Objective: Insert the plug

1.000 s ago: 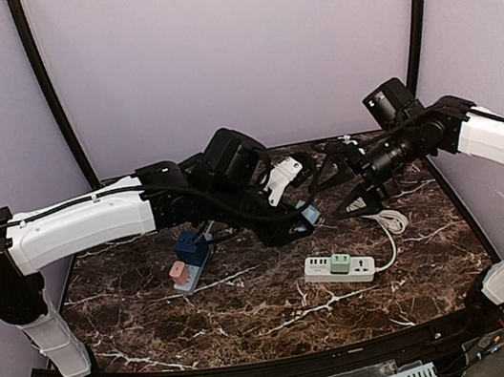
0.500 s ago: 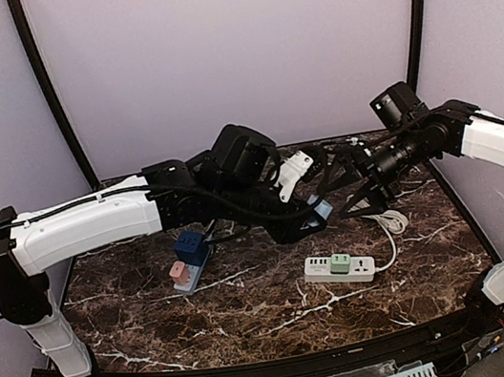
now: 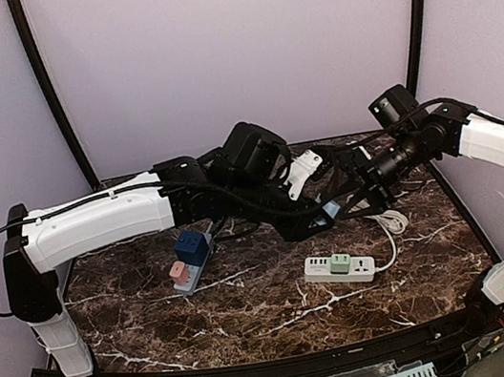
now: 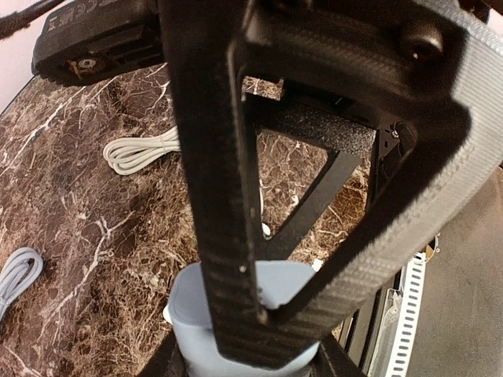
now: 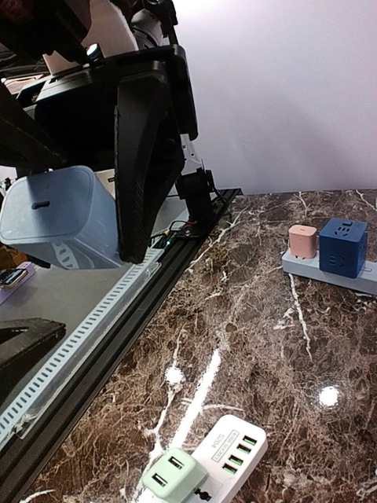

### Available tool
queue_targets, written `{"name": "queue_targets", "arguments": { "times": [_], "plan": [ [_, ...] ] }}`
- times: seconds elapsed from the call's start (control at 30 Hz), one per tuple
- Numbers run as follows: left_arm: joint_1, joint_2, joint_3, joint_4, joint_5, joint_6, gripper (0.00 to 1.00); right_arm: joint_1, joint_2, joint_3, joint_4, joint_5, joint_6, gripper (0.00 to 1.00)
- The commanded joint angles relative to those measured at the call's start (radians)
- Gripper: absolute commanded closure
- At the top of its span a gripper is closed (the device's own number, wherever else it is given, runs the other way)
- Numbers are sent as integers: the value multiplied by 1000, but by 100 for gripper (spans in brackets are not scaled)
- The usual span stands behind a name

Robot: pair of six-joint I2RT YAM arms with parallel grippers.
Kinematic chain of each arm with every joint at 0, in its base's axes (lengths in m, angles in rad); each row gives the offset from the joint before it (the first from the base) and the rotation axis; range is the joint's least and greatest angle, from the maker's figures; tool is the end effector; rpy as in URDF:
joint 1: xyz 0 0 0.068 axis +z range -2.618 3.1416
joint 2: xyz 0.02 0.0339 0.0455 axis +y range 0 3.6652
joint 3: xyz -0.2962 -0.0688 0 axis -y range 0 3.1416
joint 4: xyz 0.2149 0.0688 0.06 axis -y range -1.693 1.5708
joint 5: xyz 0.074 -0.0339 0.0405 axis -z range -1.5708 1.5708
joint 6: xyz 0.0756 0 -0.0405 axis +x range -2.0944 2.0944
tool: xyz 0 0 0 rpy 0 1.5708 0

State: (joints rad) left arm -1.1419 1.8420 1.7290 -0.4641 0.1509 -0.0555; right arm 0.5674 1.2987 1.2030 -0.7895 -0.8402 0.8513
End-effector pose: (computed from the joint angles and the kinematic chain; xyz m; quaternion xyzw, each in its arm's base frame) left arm 0.1744 -0.4088 0.3531 0.4838 0.7318 -0.3226 0.3553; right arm 0.1712 0.1758 0.3417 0.0141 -0.8707 -0.4914 0.0173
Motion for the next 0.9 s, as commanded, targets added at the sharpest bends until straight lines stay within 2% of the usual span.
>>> {"name": "queue_targets", "arguments": {
  "times": [0.0, 0.43, 0.7, 0.87],
  "plan": [
    [-11, 16, 41, -11, 29, 13, 90, -3, 13, -10, -26, 2, -33, 37],
    [-18, 59, 78, -16, 46, 7, 90, -1, 34, -6, -60, 7, -64, 52],
    [-18, 80, 98, -16, 50, 7, 91, 0, 42, -14, -72, 3, -76, 54],
    [-18, 90, 108, -20, 52, 9, 92, 1, 43, -19, -80, 4, -84, 58]
  ]
}}
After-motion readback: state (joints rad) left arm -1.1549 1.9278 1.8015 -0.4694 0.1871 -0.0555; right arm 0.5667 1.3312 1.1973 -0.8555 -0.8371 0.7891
